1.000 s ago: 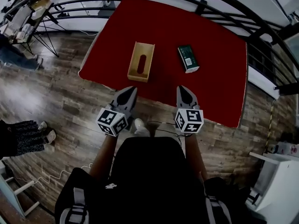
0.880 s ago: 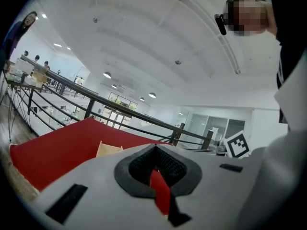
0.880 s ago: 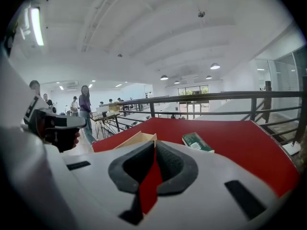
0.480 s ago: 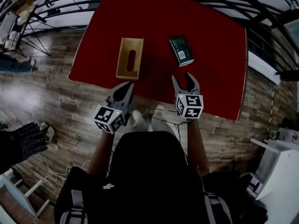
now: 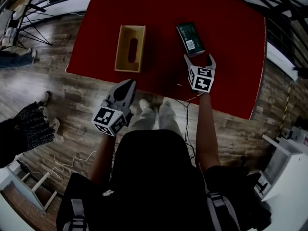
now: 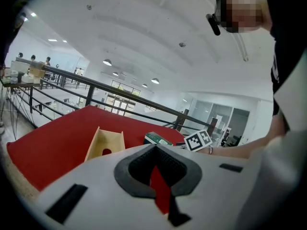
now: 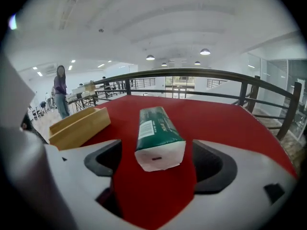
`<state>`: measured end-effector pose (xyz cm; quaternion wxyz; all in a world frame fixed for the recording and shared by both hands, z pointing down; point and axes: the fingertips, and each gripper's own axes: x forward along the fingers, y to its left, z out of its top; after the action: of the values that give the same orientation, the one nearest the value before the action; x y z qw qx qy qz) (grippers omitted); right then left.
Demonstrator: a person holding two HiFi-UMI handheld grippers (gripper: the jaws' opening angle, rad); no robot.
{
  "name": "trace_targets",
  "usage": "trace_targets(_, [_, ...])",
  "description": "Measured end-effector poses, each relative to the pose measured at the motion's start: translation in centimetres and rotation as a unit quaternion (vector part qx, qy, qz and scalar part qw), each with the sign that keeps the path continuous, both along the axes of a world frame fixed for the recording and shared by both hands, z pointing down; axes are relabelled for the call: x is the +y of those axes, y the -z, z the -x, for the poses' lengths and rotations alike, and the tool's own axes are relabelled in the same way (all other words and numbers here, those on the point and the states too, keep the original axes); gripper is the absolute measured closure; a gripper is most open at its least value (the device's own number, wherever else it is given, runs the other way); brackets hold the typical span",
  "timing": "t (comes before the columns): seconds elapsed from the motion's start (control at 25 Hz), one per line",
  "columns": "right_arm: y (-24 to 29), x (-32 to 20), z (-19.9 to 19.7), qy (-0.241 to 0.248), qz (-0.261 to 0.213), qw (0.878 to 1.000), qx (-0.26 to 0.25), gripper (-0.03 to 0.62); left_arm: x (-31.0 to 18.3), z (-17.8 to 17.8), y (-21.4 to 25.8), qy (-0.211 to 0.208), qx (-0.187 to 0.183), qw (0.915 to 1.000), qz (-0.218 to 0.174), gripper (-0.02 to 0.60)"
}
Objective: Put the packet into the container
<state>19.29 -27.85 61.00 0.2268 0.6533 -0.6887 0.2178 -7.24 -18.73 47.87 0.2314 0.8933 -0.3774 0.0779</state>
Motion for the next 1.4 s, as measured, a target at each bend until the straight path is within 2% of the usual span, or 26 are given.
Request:
trace_targets(0.08, [-1.1,-1.0,-0.5,0.008,0.010,1.000,0.010,0.158,-0.2,-0.1,0.0,0.003,0.006,1.0000,0.002,0.578])
trace_targets(0.28, [-3.1,-2.3,-1.0,0.022,0.027,0.999,0.034,0.148,-0.6,0.4,-1.3,0.017,-0.007,0.9997,0.015,0.578])
trace_targets(0.56, [-4.7,-3.9,-0.6,0.024,0.041,0.998,0.040,0.148,-0.7,0.3,-1.6,0.021,-0.015,0.9996,0.013,0.578])
trace_targets(0.88, [-4.9,-3.9,-1.1,0.027,0.048,0.997,0.049,0.152,-0.9,0.8,-1.9,0.030,-0.012,0.9993,0.019,0.578])
trace_targets(1.2, [-4.4,-3.7,-0.9,0.034,0.054,0.996,0.058,0.186,-0.7,0.8,-2.1,0.035,-0.008,0.9992,0.020,0.578])
trace_targets(1.4, [-3.1,-3.9,0.2,0.057,0.046,0.996,0.041,0.191,-0.8,1.1,-1.7,0.033,-0.001,0.9994,0.014,0.578])
